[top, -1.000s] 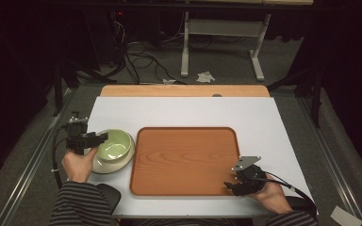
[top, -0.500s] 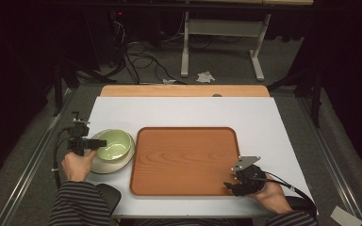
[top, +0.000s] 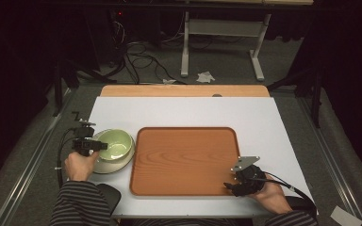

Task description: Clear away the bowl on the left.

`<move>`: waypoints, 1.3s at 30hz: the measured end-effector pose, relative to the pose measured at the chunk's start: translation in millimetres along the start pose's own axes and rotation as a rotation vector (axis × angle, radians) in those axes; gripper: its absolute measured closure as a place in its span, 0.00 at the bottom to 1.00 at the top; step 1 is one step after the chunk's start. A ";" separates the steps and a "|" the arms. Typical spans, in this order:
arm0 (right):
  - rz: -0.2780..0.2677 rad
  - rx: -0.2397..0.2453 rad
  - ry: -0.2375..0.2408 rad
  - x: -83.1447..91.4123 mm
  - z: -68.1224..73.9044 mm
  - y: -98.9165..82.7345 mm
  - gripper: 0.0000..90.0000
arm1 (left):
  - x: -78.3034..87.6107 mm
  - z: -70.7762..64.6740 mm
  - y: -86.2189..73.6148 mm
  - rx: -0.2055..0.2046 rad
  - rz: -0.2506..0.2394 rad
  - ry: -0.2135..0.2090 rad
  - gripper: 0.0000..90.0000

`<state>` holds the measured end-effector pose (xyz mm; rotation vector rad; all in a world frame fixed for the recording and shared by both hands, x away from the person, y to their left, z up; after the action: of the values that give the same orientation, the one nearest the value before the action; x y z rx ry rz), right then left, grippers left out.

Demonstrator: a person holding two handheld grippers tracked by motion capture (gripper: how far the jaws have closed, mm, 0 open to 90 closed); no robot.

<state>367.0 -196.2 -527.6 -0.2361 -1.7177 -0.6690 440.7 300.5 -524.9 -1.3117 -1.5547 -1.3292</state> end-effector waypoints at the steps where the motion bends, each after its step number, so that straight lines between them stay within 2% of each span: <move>1: 0.000 0.000 0.000 0.0 0.0 0.1 0.38 | 0.0 -0.4 0.0 -0.001 0.002 -0.001 0.89; 4: 0.000 0.005 -0.001 -0.5 -0.4 0.2 0.38 | 0.5 -1.7 0.5 -0.001 0.002 -0.014 0.91; 7: 0.000 0.002 -0.001 -0.3 -0.2 0.1 0.38 | 2.9 -2.9 0.8 -0.001 -0.019 -0.026 0.93; 13: 0.000 0.000 0.000 -0.2 0.1 0.1 0.38 | 7.3 -7.2 1.9 -0.025 -0.041 -0.038 0.93; 15: -0.001 0.001 -0.002 0.0 -0.2 0.0 0.38 | 9.1 -8.4 2.3 -0.037 -0.041 -0.029 0.93; 19: -0.007 0.003 -0.005 0.3 -0.2 0.1 0.38 | 13.4 -14.6 3.3 -0.076 -0.050 0.021 0.93; 26: -0.006 0.001 -0.004 0.3 -0.3 0.1 0.38 | 21.3 -19.4 4.4 -0.107 -0.077 0.044 0.93; 31: -0.007 0.001 -0.004 0.5 -0.1 0.2 0.38 | 31.2 -21.0 3.9 -0.102 -0.118 0.032 0.93; 34: -0.007 0.000 -0.004 0.5 -0.3 0.1 0.38 | 35.2 -22.5 4.2 -0.094 -0.140 -0.003 0.93; 39: -0.008 0.005 -0.005 0.4 -0.4 0.2 0.38 | 37.2 -26.3 4.5 -0.105 -0.150 -0.011 0.92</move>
<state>367.3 -196.4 -527.1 -0.2271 -1.7263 -0.6704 433.3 284.1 -482.8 -1.2880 -1.6376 -1.5173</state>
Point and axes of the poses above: each handheld gripper's, and its own axes: x roughly backward along the jaws, y roughly out of its top, z roughly to its left, the point moved 5 cm from there along -x, roughly forward along the jaws, and after that the axes turned 12 degrees about z, right-handed, at the moved point
